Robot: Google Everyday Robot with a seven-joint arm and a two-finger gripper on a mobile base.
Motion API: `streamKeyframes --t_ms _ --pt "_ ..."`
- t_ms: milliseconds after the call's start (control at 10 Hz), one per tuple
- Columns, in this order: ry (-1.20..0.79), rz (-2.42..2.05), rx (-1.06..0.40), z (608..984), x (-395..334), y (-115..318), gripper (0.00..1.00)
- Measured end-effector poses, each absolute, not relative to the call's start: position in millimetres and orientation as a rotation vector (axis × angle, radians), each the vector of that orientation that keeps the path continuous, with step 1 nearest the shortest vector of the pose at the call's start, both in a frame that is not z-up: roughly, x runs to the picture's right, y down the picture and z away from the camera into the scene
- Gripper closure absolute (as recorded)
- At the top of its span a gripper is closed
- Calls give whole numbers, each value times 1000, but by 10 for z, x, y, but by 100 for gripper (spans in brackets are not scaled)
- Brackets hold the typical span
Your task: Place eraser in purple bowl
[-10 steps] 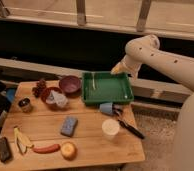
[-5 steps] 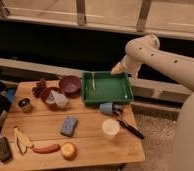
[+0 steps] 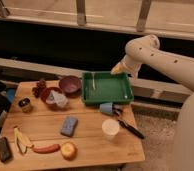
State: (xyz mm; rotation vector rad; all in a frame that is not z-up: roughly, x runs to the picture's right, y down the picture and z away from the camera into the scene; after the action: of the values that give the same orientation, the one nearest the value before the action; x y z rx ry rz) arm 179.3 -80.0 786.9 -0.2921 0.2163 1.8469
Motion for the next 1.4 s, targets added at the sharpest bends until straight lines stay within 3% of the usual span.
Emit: streamKeyframes --t_ms 1000,1400 --pt "216 1843 -293 7866 1785 -802 20" --pt "152 1642 -438 7722 1256 -711 20"
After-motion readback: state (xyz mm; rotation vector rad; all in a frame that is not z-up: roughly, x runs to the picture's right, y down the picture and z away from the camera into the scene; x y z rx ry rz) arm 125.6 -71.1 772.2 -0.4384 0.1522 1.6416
